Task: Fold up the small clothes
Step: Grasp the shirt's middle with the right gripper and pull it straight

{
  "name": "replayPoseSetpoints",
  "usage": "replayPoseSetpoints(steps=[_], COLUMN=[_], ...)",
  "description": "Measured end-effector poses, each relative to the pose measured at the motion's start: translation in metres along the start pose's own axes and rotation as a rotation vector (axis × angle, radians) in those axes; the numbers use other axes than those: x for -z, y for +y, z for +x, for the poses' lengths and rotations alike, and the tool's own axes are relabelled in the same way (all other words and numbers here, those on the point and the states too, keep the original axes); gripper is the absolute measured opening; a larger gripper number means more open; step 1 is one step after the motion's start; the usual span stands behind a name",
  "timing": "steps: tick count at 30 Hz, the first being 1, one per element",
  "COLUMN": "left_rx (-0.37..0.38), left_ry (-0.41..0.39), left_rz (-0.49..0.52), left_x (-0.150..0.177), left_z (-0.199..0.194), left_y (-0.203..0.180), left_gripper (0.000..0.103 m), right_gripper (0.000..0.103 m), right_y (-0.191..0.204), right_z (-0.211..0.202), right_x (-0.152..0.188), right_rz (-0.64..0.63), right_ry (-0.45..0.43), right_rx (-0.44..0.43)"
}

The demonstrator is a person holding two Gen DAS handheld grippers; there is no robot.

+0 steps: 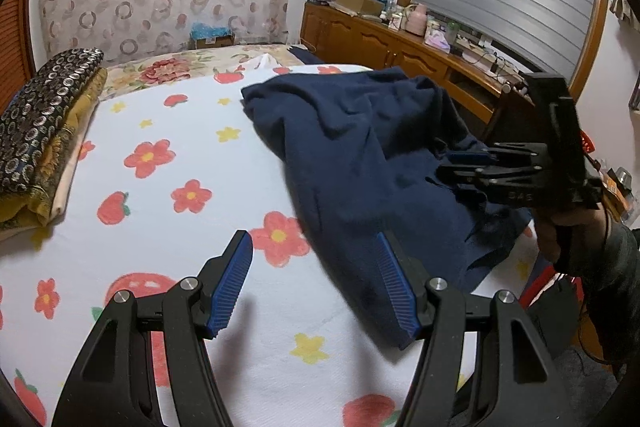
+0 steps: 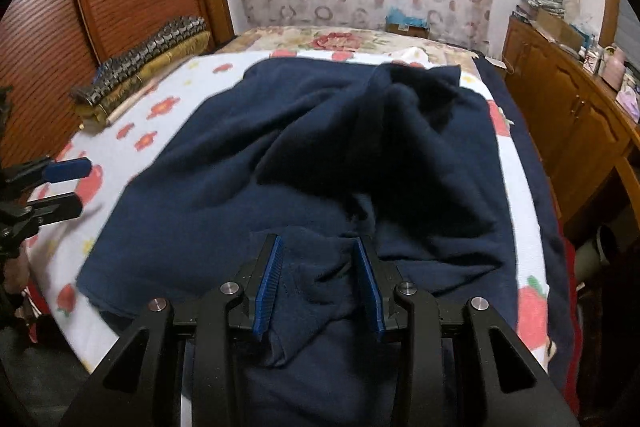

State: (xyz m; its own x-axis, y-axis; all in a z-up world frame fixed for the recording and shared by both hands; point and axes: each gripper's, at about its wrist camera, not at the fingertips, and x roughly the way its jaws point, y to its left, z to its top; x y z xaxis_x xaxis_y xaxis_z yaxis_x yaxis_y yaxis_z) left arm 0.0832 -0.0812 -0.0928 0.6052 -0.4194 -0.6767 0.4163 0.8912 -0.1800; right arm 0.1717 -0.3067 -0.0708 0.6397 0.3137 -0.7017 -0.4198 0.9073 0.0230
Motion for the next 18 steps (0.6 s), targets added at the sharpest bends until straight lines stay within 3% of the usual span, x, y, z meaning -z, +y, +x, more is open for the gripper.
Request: replayPoseSetpoints(steps=[4,5,6,13,18], left_rx=[0.01,0.014,0.018,0.03,0.039], left_ry=[0.012,0.015,0.018,0.022,0.017], left_rz=[-0.001,-0.002,-0.001,0.015,0.019], left_x=[0.004,0.005,0.005,0.006,0.005], left_z=[0.003,0.005,0.006,0.005,0.004], left_y=[-0.003,-0.004,-0.006,-0.013,-0.017], left_gripper=[0.065,0.065,0.065,0.065,0.065], right_gripper=[0.035,0.016,0.006,0.003,0.003], right_y=[-0.005,-0.008,-0.007,-0.028,-0.046], right_z=[0.002,0.001,0.0,-0.051,-0.075], right_x=[-0.002,-0.001,0.0,0.008,0.025], right_rz=[-0.005,-0.003,-0.005,0.038,0.069], right_ry=[-0.008,-0.012,-0.012,-0.125,-0.133], right_rx=[0.011,0.004,-0.005,-0.022,0.034])
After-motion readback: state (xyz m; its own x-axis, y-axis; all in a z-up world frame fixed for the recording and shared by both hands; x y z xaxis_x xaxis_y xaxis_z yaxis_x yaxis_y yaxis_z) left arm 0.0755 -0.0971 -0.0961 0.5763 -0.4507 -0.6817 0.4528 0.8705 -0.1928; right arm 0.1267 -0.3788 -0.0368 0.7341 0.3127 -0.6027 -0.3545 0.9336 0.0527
